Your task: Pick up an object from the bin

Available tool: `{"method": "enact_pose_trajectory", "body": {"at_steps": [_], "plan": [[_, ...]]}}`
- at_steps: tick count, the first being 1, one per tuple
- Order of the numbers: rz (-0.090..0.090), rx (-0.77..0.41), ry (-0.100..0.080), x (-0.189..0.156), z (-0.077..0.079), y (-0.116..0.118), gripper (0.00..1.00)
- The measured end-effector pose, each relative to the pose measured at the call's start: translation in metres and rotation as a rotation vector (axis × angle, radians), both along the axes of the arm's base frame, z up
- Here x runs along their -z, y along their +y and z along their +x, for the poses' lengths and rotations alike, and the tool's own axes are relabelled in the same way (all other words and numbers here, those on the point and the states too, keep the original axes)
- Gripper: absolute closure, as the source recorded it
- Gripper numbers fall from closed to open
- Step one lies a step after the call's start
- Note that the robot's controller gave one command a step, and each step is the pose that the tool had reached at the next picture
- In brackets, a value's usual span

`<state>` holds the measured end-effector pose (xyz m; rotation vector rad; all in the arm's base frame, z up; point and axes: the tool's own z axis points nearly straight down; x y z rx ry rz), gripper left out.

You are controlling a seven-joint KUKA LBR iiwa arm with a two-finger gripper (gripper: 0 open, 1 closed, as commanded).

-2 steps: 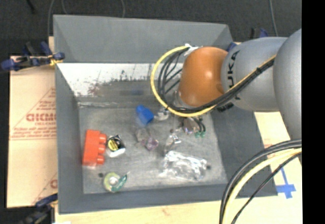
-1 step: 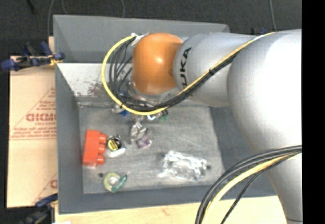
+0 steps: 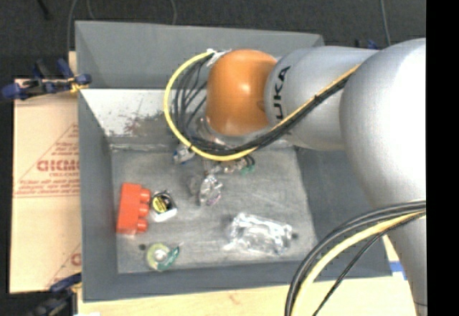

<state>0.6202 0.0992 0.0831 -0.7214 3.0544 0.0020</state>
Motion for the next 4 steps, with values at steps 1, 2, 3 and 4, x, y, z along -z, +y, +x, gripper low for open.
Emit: {"method": "enact_pose_trajectory", "body": {"at_steps": [1,2,3,4], "plan": [[0.01,0.108,-0.005,0.006,0.019,-0.034,0.0],[0.006,0.294,-0.002,0.006,0.024,-0.041,0.0],[0.004,0.296,-0.001,0.002,0.025,-0.042,1.0],[0.003,0.327,-0.01,-0.13,0.029,-0.057,1.0]]}}
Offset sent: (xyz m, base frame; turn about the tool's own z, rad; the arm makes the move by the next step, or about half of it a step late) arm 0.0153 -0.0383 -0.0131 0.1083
